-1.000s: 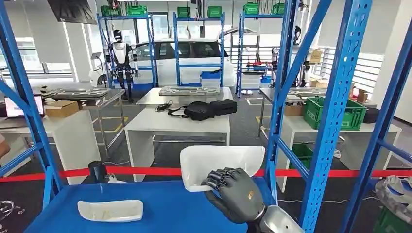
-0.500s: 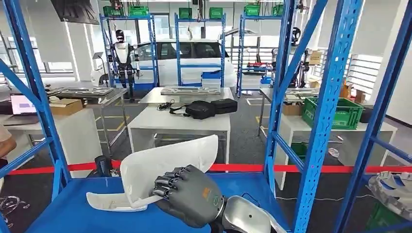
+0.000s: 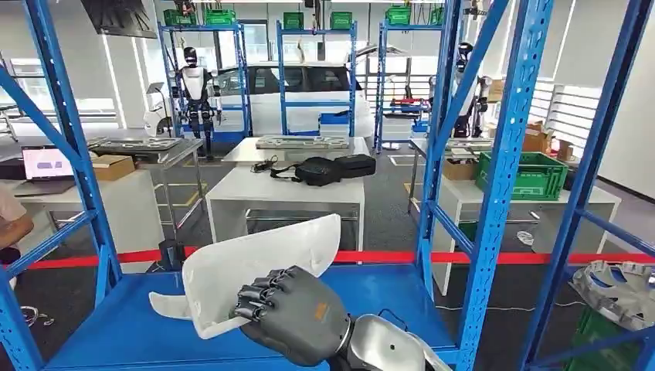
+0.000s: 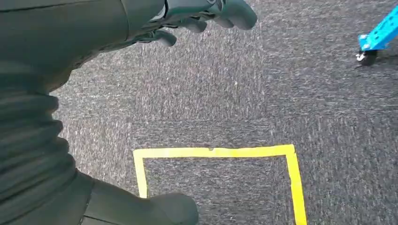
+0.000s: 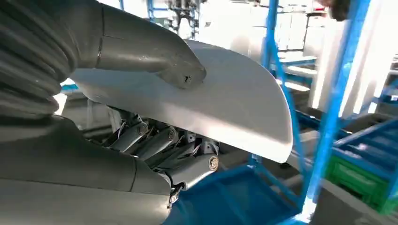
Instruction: Take the parts from the cabinet and place them on the table.
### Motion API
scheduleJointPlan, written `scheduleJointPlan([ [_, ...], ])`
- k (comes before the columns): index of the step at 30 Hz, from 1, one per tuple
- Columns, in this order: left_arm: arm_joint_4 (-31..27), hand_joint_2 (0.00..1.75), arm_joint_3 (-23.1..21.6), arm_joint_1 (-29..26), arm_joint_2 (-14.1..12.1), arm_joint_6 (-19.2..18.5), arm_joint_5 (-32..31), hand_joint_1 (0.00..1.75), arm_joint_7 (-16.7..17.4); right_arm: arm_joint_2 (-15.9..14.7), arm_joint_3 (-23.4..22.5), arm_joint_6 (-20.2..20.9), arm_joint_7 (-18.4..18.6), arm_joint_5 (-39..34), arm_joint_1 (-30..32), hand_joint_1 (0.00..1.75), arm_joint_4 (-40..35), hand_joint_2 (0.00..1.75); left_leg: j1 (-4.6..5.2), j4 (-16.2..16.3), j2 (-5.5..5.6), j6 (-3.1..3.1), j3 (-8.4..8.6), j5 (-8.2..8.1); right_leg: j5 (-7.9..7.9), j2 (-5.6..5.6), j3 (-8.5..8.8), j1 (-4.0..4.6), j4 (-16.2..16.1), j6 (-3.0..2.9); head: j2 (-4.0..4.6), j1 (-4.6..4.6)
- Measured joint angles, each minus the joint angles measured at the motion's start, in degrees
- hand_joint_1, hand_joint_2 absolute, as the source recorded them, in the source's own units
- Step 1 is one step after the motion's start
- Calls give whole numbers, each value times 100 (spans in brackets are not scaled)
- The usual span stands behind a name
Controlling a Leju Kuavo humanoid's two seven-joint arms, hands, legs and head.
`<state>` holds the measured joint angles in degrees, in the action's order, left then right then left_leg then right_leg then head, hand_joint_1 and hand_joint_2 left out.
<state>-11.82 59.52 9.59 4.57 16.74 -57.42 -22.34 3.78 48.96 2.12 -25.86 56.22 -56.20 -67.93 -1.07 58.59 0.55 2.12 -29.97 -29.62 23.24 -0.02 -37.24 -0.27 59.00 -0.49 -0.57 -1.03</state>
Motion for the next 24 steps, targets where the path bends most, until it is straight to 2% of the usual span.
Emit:
scheduleJointPlan([
  [1,0,175,0,-4,2,0,0,0,0,-5,0,0,-2,0,1,161,0,175,-5,-5,-4,-68,-34,37,-32,2,-19,-9,-4,40,0,-2],
  [2,2,175,0,1,7,0,0,0,0,-13,2,0,0,0,0,161,0,175,-21,-16,-32,-150,-72,91,36,0,-56,-30,51,74,2,-2],
  [3,0,175,2,5,7,0,2,0,-2,-18,9,-20,22,4,-8,161,0,175,-15,-16,-37,-203,-126,128,267,-1,-150,-32,234,96,2,-11],
  [4,0,175,2,6,4,0,11,0,-2,-33,15,-54,70,11,-7,161,0,175,-11,-12,-46,-232,-184,176,554,2,-277,-29,565,110,0,-17],
  [5,0,175,4,3,4,0,28,0,-4,-44,20,-96,112,22,-3,161,-2,175,0,-10,-50,-249,-255,225,857,2,-446,-29,1039,126,2,-22],
  [6,0,175,11,0,4,0,41,0,-4,-68,24,-133,160,46,8,161,-4,175,14,-6,-55,-264,-323,276,1079,2,-589,-29,1505,131,2,-24],
  [7,0,175,13,-3,4,0,50,0,-7,-103,26,-166,192,63,24,161,-11,175,26,-2,-56,-271,-382,319,1161,2,-650,-25,1787,126,2,-24],
  [8,0,175,18,-6,4,0,59,0,-11,-168,26,-205,249,76,49,161,-31,175,42,6,-56,-275,-454,371,1097,2,-590,-17,1843,104,2,-26],
  [9,0,175,20,-8,7,0,61,0,-13,-219,26,-232,284,85,63,161,-53,175,58,14,-54,-275,-510,409,947,3,-409,-3,1642,70,2,-31],
  [10,0,175,22,-10,7,0,63,0,-11,-282,26,-258,317,105,70,161,-90,175,85,20,-52,-272,-560,446,736,4,-70,30,1161,8,2,-31],
  [11,2,175,24,-8,11,0,63,0,-9,-326,26,-289,352,125,68,161,-125,175,101,23,-50,-268,-590,479,602,6,300,56,619,-68,2,-33],
  [12,2,175,24,-1,22,0,63,0,-4,-376,24,-321,389,149,61,161,-166,175,91,27,-56,-265,-602,510,664,2,615,103,120,-164,0,-35],
  [13,2,175,26,4,42,0,63,0,-2,-445,22,-354,443,185,79,161,-227,175,116,17,-55,-222,-627,551,693,-37,690,112,-26,-156,2,-18],
  [14,4,175,26,8,39,0,63,0,7,-529,13,-385,491,214,99,161,-273,175,90,5,-62,-185,-616,580,628,-37,658,142,-25,-147,2,-31],
  [16,4,175,35,20,24,-6,63,0,15,-723,-21,-433,598,282,133,161,-352,175,64,-41,-68,-104,-620,661,601,-30,634,163,-76,-195,0,-33],
  [17,2,175,42,16,-4,-18,63,0,15,-817,-76,-476,673,321,177,161,-421,175,113,-57,-61,-63,-641,697,509,-42,628,105,-172,-220,2,-28],
  [18,9,175,44,9,0,-35,63,0,15,-910,-164,-518,693,334,225,161,-496,175,87,7,-49,-55,-717,583,434,-65,621,77,-219,-219,2,-31],
  [19,11,175,44,-2,4,-50,63,0,15,-999,-269,-522,695,350,261,161,-564,175,77,235,-48,-38,-783,311,377,-66,579,60,-238,-277,2,-13],
  [20,9,175,44,-6,-4,-61,63,0,17,-1087,-381,-525,675,374,316,161,-630,175,61,656,-50,-4,-913,-10,327,-69,515,51,-237,-276,2,-9],
  [21,11,175,44,-9,-9,-66,63,0,26,-1137,-444,-531,660,389,386,161,-667,175,46,1101,-50,32,-1039,-262,285,-68,457,51,-233,-277,2,-11],
  [22,11,175,44,-10,-18,-76,63,0,57,-1182,-511,-538,643,450,465,161,-714,175,33,1494,-50,60,-1146,-431,244,-67,395,50,-225,-273,2,-7],
  [23,11,175,44,-15,-20,-79,63,0,61,-1202,-547,-538,623,490,539,161,-739,175,24,1685,-51,83,-1155,-446,204,-63,330,45,-213,-262,2,-9],
  [24,11,175,44,-13,-20,-83,63,0,68,-1222,-568,-540,621,511,597,161,-765,175,16,1576,-51,100,-1025,-331,169,-61,266,35,-189,-242,2,-4],
])
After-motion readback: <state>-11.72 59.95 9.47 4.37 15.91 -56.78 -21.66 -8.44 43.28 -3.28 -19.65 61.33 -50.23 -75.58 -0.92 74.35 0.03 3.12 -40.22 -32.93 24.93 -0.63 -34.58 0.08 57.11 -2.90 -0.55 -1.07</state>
